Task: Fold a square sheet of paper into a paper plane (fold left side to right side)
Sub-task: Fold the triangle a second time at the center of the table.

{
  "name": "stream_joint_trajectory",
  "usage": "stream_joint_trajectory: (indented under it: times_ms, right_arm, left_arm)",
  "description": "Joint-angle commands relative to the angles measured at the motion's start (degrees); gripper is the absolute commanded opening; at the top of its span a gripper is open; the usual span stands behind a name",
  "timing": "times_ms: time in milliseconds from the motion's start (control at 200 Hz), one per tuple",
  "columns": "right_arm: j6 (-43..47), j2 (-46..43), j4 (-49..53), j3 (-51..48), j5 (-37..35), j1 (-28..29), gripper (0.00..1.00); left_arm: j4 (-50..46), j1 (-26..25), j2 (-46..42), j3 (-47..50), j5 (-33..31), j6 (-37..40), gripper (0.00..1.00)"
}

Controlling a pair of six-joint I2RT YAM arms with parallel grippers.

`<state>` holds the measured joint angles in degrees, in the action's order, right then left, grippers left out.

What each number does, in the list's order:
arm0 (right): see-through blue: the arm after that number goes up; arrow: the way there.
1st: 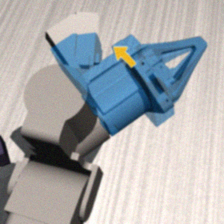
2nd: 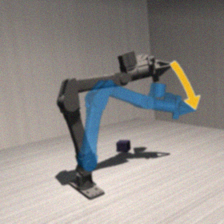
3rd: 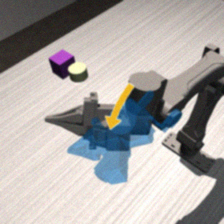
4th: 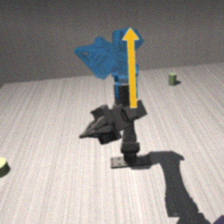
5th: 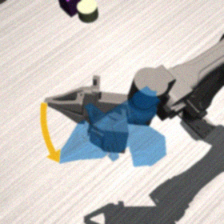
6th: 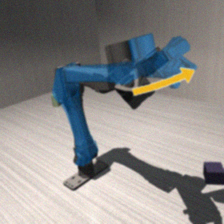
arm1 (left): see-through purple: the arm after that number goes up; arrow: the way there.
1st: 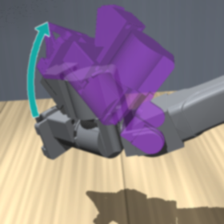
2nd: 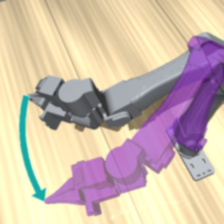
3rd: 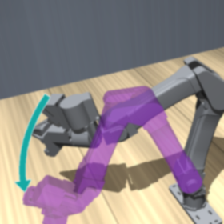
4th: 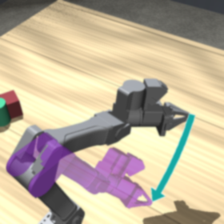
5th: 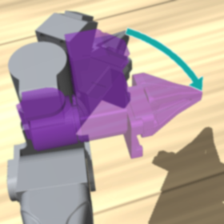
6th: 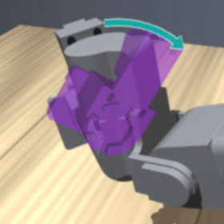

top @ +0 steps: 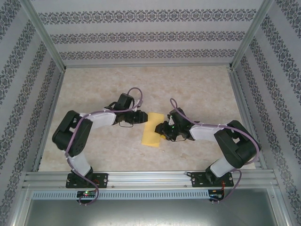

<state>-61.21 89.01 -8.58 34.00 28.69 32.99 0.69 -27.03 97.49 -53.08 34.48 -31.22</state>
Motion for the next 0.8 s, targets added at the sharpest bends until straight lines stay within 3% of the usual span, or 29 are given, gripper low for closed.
stream_joint_trajectory:
  times_ms: [0,185,330,505,794]
  right_arm:
    - [-0.4,-1.5,-0.4,0.9,-0.6,-1.2,0.37]
    - [-0.2,-1.5,1.1,3.1,-0.2,-2.7,0.38]
    - [-0.7,-1.2,1.2,4.0,0.4,-3.1,0.38]
    - [-1.4,-2.3,0.9,4.4,0.4,-3.0,0.38]
    - [-1.0,-1.9,1.8,5.6,0.3,-2.8,0.38]
  left_arm:
    - [0.6,-0.3,-8.7,3.8,-2.5,4.5,0.38]
    - [-0.4,-7.4,-24.9,14.0,-12.3,10.4,0.51]
    - [-1.6,-16.7,-29.2,17.6,-18.6,10.6,0.55]
    - [-4.6,-29.0,-27.2,16.5,-31.3,12.5,0.6]
    - [-8.5,-37.6,-15.2,8.9,-42.9,15.6,0.72]
